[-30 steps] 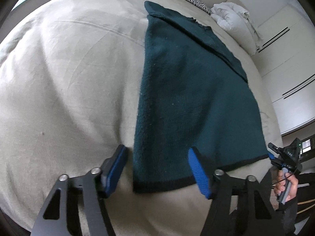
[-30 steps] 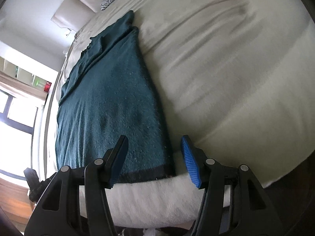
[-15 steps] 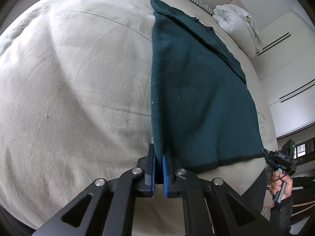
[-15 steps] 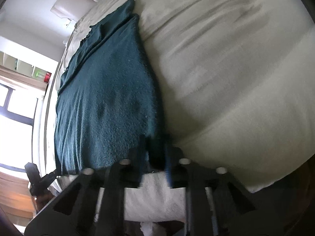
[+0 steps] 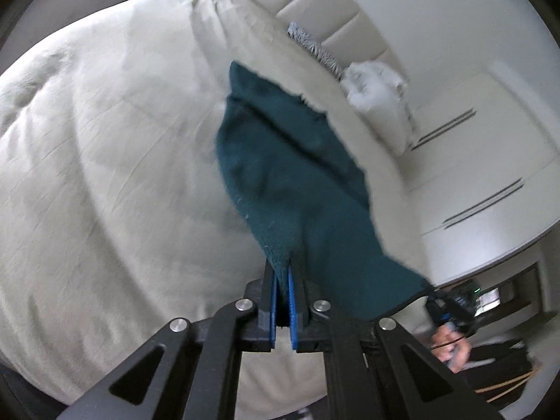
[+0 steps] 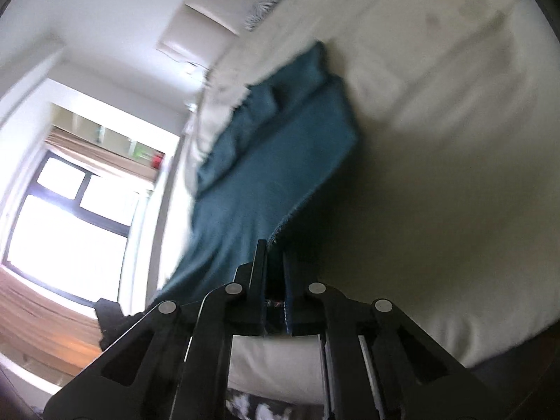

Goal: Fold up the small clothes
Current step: 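Grasp the sweater hem with both grippers and fold it toward the collar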

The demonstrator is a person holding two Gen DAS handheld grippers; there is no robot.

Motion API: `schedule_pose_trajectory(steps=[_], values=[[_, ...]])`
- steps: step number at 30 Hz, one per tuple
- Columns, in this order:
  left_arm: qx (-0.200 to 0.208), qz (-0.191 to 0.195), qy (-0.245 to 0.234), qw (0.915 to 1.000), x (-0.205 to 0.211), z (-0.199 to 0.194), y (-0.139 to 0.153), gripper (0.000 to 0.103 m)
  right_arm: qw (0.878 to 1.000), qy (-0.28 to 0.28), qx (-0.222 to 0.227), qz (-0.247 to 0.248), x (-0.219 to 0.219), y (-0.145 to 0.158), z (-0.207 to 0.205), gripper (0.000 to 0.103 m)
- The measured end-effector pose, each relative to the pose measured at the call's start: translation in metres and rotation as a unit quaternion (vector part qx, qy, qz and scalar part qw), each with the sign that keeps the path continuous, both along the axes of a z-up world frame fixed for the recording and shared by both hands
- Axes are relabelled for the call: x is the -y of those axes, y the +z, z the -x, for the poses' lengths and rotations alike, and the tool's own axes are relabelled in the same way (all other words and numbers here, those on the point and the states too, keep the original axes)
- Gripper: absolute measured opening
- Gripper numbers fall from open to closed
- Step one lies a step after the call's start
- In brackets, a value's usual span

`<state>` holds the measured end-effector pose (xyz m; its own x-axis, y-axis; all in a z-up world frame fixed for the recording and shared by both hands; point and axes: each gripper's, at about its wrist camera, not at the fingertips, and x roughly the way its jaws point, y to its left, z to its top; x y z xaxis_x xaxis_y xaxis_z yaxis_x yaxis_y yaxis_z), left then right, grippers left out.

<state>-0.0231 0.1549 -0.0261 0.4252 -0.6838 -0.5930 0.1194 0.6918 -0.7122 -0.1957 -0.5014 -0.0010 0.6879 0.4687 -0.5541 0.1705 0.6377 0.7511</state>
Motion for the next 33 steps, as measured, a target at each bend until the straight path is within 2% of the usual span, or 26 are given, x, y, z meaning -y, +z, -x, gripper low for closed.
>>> schedule_pose_trajectory(steps=[5, 9, 15, 23, 28, 33], values=[[0.005, 0.057, 0.015, 0.9982, -0.001, -0.022, 0.013, 0.006, 0.999, -0.015, 0.033, -0.016, 0.004, 0.025, -0.037, 0.006], [-0.002, 0.122, 0.041, 0.9917, -0.007, -0.051, 0.016, 0.006, 0.998, -0.037, 0.052, -0.023, 0.013, 0.040, -0.067, 0.006], [-0.004, 0.156, 0.076, 0.9848, -0.005, -0.113, 0.018, 0.006, 0.993, -0.079, 0.076, -0.032, 0.035, 0.054, -0.126, 0.006], [0.016, 0.141, 0.085, 0.9862, 0.016, -0.201, 0.025, 0.006, 0.988, -0.132, 0.074, -0.022, 0.068, 0.047, -0.211, 0.006], [0.013, 0.107, 0.087, 0.9904, 0.029, -0.261, 0.016, 0.006, 0.989, -0.137, 0.057, 0.009, 0.073, 0.034, -0.270, 0.006], [0.003, 0.084, 0.102, 0.9912, 0.038, -0.314, -0.006, 0.006, 0.989, -0.142, 0.038, 0.031, 0.080, 0.014, -0.329, 0.006]])
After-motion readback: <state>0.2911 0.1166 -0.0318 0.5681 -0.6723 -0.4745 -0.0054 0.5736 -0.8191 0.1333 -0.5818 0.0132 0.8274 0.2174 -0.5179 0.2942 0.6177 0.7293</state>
